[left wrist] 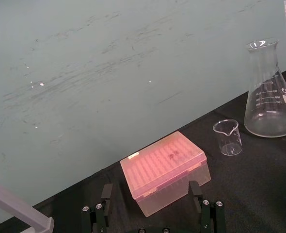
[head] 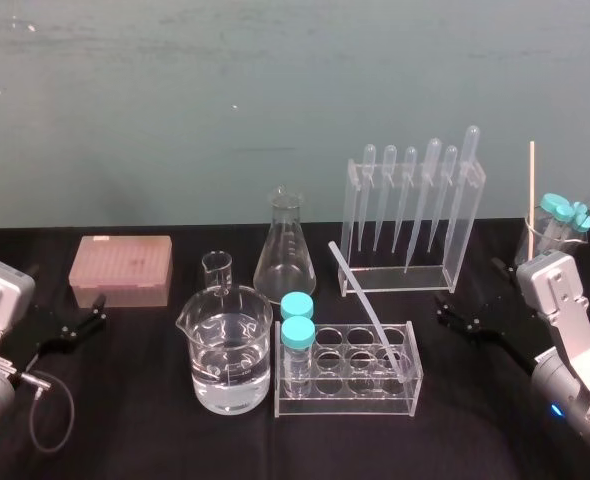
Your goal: Pick up the stirring rod with one hand, then place it down.
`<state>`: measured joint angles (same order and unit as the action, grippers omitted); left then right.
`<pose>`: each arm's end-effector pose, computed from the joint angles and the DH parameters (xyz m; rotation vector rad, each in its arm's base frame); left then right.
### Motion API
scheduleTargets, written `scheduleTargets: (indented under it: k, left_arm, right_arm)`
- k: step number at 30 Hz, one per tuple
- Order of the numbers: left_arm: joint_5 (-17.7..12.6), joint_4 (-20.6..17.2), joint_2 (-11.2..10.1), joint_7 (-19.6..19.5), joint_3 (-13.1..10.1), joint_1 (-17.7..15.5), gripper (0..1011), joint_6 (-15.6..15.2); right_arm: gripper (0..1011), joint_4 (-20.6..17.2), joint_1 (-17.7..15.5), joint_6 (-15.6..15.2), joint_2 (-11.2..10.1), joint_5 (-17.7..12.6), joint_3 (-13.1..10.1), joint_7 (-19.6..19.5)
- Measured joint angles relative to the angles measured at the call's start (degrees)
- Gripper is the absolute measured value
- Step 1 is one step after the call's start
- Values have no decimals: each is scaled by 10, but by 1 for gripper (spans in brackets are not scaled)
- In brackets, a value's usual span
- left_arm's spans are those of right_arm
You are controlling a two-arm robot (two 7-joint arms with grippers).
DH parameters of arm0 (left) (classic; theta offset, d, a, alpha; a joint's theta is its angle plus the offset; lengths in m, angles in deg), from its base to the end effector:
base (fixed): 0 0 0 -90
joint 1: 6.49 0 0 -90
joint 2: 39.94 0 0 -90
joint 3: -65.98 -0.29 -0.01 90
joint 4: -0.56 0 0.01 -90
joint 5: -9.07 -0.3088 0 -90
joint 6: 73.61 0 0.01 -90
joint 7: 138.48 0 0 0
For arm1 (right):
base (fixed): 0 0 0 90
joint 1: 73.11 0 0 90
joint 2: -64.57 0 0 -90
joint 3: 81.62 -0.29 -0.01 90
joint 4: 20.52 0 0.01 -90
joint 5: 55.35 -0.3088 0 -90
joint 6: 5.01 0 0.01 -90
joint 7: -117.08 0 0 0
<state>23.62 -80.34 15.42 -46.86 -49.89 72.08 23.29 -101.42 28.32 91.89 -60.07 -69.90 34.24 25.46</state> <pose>0.3581 0.0826 -0.3023 0.3045 -0.2848 1.2479 0.3581 -0.0827 -0.3023 -0.3045 -0.2849 -1.2480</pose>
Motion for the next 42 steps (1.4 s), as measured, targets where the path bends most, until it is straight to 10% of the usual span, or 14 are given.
scheduleTargets:
  k: [42]
  left_arm:
    - [0, 0, 0, 0, 0, 0, 1000, 0]
  right_arm:
    - [1000, 0, 0, 0, 0, 0, 0, 0]
